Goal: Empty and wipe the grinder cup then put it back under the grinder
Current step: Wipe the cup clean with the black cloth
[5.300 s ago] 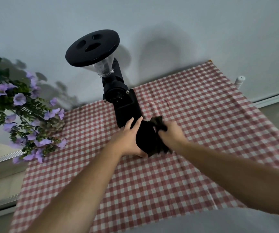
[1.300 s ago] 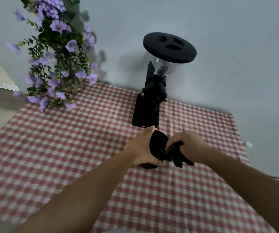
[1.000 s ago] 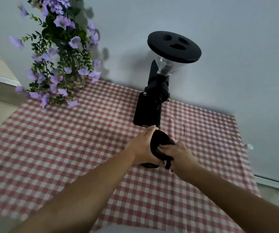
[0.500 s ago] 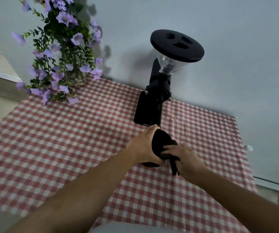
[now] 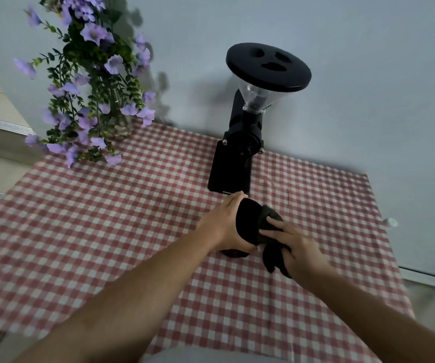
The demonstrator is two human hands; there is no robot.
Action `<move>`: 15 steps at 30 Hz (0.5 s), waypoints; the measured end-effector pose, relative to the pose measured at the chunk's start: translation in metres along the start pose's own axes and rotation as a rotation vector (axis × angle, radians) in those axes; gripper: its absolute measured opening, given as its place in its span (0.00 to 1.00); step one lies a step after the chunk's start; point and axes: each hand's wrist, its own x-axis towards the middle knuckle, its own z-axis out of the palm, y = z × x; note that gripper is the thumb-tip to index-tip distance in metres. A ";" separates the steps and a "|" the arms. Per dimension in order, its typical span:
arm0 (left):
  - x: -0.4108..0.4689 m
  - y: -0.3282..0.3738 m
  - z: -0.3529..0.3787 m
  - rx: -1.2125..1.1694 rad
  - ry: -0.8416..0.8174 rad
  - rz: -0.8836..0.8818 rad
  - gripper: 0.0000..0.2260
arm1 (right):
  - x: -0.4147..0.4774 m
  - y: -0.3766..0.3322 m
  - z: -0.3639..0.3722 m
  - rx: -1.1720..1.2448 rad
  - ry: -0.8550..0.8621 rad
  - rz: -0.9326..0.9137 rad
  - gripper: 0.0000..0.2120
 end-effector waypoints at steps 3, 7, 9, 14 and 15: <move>0.000 -0.002 0.002 -0.042 0.013 0.035 0.54 | 0.009 -0.004 -0.021 0.233 -0.056 0.136 0.22; -0.002 -0.002 0.002 -0.038 -0.025 -0.010 0.56 | 0.047 -0.004 -0.050 0.410 0.152 0.240 0.24; -0.002 -0.001 0.001 -0.036 -0.039 -0.027 0.57 | 0.057 -0.006 -0.040 0.349 0.141 0.207 0.23; -0.002 0.005 -0.007 -0.014 -0.087 -0.012 0.54 | 0.017 -0.004 0.024 0.506 0.012 0.327 0.20; -0.002 0.004 -0.008 -0.007 -0.105 -0.019 0.55 | 0.006 -0.001 0.034 0.506 -0.019 0.379 0.18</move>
